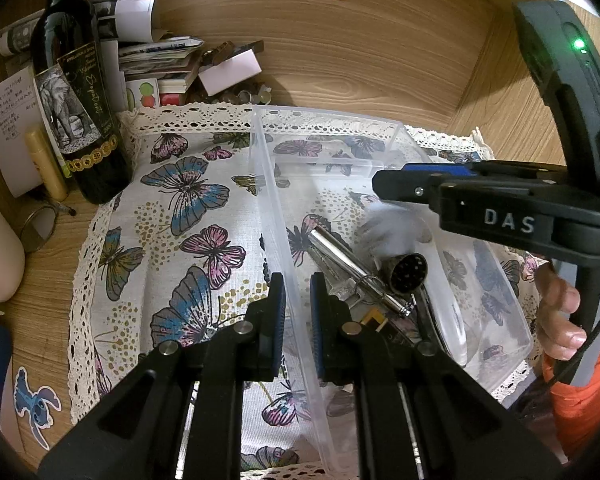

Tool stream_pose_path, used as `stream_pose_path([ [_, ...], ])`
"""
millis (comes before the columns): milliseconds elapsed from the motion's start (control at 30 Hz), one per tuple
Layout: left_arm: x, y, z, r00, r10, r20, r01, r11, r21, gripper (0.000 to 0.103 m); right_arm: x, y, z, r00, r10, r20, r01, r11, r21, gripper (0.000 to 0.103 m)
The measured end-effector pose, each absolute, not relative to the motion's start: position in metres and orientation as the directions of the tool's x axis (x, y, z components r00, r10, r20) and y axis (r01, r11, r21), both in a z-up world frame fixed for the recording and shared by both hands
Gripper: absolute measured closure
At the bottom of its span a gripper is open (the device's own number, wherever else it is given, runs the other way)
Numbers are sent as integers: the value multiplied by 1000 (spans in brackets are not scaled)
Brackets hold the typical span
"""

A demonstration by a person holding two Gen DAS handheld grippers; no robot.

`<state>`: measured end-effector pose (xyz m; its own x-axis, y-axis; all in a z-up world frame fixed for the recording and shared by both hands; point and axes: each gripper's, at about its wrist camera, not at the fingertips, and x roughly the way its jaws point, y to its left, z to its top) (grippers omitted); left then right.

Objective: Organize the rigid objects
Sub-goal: 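Carry the white cube over the clear box and open the right tool, then open the left tool to release the box wall and lift both tools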

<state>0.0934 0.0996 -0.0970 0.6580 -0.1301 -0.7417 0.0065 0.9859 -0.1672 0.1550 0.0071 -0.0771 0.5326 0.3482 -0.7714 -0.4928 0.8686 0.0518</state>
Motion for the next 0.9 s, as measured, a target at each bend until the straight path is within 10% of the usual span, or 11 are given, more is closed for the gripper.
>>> stream_pose_path([
  [400,79,103,-75,704,-112,-701,-8,986,-166,93,101,-20,-38,681,342,-647,-468,883,-26,56],
  [533,65,95,-51,758,-97,-646,3,990,-144,91,79,-35,-24,733,342,-588,-440,898,-26,32],
  [900,24,75,-4,884,-35,-466,-14,995,-101,34,24,-67,7,865,312,-393,-366,928,-70,0],
])
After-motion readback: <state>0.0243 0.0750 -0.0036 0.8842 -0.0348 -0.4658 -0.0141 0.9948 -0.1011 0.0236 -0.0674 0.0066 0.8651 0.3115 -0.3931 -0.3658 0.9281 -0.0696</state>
